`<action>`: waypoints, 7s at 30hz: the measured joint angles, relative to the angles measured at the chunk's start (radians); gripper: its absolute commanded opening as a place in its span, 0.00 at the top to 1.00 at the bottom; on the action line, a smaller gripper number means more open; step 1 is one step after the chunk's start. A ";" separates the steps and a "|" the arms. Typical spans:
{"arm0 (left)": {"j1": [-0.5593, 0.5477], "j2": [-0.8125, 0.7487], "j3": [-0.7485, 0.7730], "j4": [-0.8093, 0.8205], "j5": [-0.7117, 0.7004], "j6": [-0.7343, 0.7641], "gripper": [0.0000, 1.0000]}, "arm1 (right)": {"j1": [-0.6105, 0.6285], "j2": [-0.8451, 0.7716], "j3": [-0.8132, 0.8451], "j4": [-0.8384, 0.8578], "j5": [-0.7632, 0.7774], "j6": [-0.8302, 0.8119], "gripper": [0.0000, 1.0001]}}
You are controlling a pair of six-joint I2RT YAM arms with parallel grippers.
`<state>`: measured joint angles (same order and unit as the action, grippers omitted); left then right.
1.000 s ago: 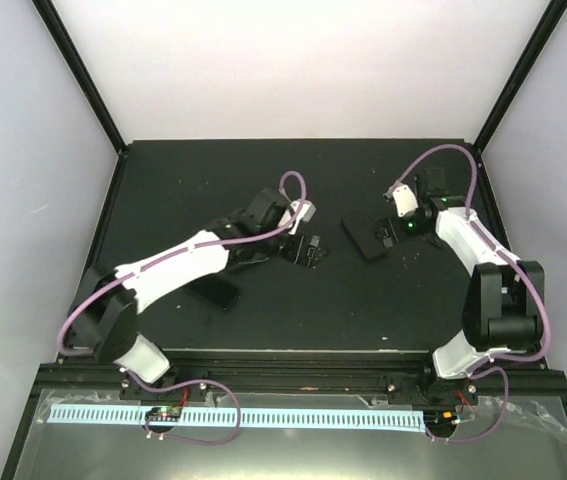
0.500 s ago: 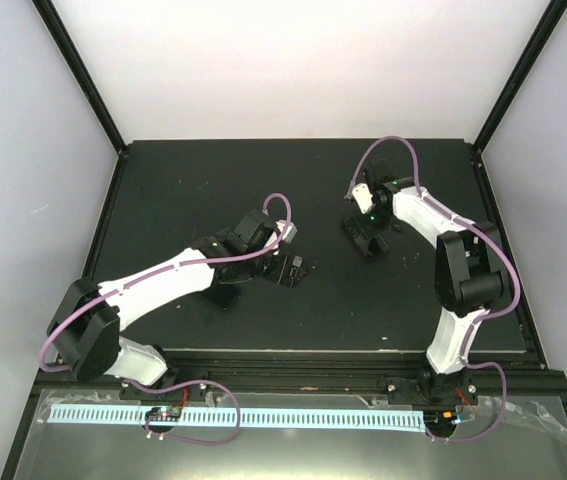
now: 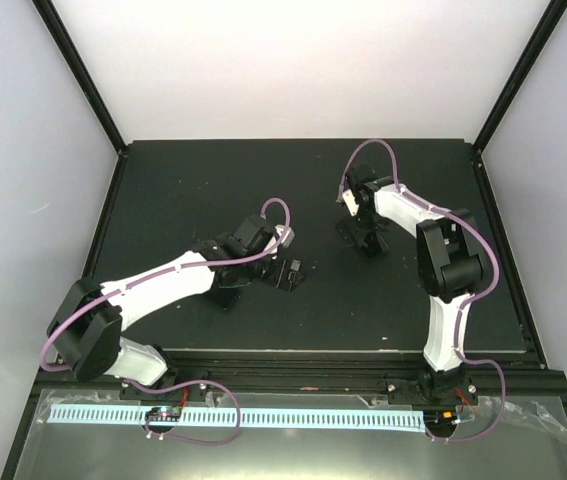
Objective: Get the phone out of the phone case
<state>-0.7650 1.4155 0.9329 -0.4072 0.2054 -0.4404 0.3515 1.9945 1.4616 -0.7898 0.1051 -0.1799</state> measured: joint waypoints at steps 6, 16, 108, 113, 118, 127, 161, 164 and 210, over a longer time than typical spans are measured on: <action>0.000 0.000 -0.033 0.014 0.000 -0.013 0.01 | 0.002 0.035 -0.001 -0.005 0.034 0.017 0.00; 0.000 0.000 -0.040 0.027 0.001 -0.018 0.01 | -0.001 0.050 -0.006 -0.012 0.058 0.033 0.04; -0.243 0.073 0.028 0.756 -0.150 -0.378 0.98 | 0.052 -1.225 -0.605 -0.038 -0.425 -0.175 0.00; -0.161 -0.126 -0.058 0.620 -0.060 -0.249 0.98 | 0.052 -1.241 -0.514 -0.072 -0.537 -0.182 0.00; -0.112 -0.366 -0.140 0.556 0.076 -0.063 0.98 | 0.052 -1.209 -0.438 -0.104 -0.694 -0.221 0.08; -0.112 -0.608 -0.316 0.572 0.301 0.054 0.98 | 0.086 -1.125 -0.457 -0.180 -1.035 -0.338 0.34; -0.112 -0.709 -0.417 0.684 0.301 0.067 0.39 | 0.264 -0.984 -0.410 -0.251 -0.958 -0.302 0.99; -0.112 -0.705 -0.417 0.653 0.302 0.098 0.44 | 0.264 -0.954 -0.383 -0.306 -0.953 -0.342 0.99; -0.111 -0.636 -0.357 0.515 0.578 0.120 0.98 | 0.415 -0.924 -0.330 -0.470 -0.905 -0.605 0.69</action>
<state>-0.8761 0.7799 0.5762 0.1081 0.7837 -0.3202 0.7666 1.0710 1.1316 -1.2598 -0.7998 -0.7845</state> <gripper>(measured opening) 0.098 0.333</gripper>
